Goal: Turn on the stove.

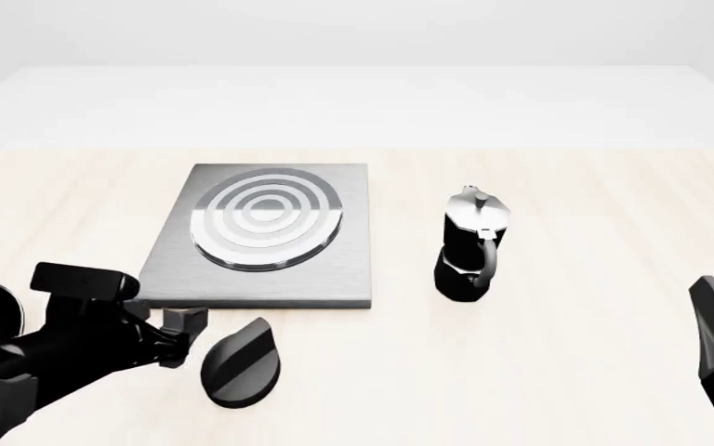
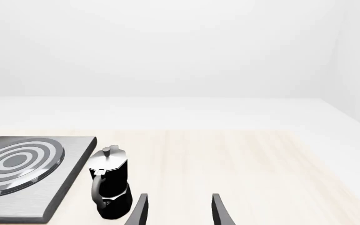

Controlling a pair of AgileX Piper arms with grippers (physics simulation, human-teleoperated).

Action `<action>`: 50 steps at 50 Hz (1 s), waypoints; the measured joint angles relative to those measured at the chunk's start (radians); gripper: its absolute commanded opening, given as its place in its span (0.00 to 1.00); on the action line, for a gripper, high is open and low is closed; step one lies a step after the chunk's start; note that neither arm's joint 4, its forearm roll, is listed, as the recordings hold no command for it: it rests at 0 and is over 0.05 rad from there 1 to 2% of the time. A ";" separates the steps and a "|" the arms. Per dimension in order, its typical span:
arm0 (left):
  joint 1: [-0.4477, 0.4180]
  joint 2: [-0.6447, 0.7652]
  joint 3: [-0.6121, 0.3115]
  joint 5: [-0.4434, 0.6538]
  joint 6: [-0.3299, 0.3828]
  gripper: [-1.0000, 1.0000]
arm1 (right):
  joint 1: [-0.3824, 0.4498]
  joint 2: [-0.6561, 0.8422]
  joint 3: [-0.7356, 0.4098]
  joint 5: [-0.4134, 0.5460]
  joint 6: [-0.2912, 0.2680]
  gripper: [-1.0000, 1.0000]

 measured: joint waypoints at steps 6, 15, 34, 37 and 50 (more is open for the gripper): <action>0.022 -0.114 -0.004 0.097 -0.001 1.00 | 0.000 0.000 0.000 0.000 0.000 1.00; 0.054 -0.283 -0.004 0.243 -0.009 1.00 | 0.000 0.000 0.000 0.000 0.000 1.00; 0.106 -0.609 0.014 0.532 -0.040 1.00 | 0.000 0.000 0.000 0.000 0.000 1.00; 0.115 -0.659 0.017 0.577 -0.044 1.00 | 0.000 0.000 0.000 0.000 0.000 1.00; 0.156 -0.867 0.006 0.784 -0.058 1.00 | 0.000 0.000 0.000 0.000 0.000 1.00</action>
